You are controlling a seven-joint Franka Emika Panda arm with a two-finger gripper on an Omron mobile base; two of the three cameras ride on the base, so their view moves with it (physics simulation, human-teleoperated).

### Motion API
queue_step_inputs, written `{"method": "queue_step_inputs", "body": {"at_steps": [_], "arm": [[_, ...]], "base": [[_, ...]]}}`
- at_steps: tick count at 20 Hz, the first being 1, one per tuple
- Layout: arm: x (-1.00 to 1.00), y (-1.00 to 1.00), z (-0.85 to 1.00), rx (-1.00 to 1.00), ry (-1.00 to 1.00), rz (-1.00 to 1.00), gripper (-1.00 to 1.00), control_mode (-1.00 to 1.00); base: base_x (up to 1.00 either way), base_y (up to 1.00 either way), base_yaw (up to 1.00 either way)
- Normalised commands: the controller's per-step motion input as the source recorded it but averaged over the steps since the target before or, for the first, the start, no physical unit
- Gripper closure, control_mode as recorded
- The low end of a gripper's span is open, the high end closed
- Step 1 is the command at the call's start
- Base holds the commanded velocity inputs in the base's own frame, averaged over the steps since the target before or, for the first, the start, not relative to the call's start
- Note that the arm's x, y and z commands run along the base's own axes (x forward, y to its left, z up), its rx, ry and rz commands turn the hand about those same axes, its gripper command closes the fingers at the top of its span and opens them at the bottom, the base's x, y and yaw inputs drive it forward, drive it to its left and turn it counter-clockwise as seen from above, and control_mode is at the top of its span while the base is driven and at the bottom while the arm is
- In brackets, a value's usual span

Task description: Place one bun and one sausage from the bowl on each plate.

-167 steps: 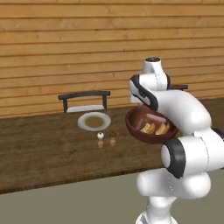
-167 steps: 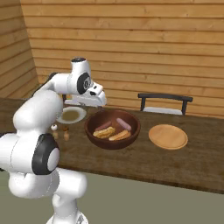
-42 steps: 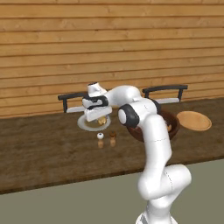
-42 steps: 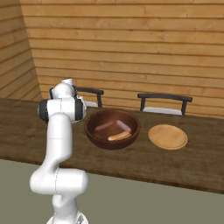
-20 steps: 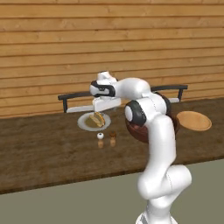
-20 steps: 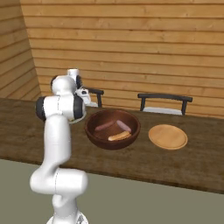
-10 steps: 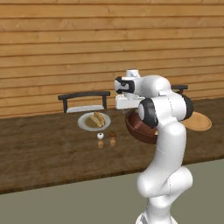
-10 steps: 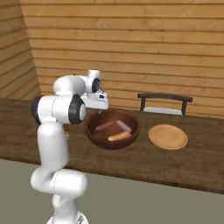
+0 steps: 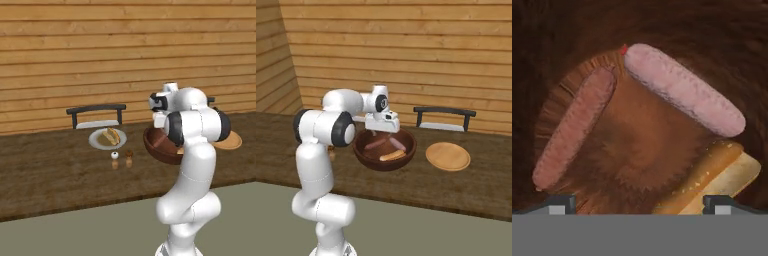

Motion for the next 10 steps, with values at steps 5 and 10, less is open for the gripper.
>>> {"method": "queue_step_inputs", "body": {"at_steps": [5,10], "arm": [[-0.70,-0.63,-0.01,-0.07,0.12,-0.23,-1.00,-1.00],[-0.51,-0.07,0.00,-0.01,-0.04,0.00,-1.00,-1.00]], "base": [[0.00,0.00,0.00],[0.00,0.00,0.00]]}}
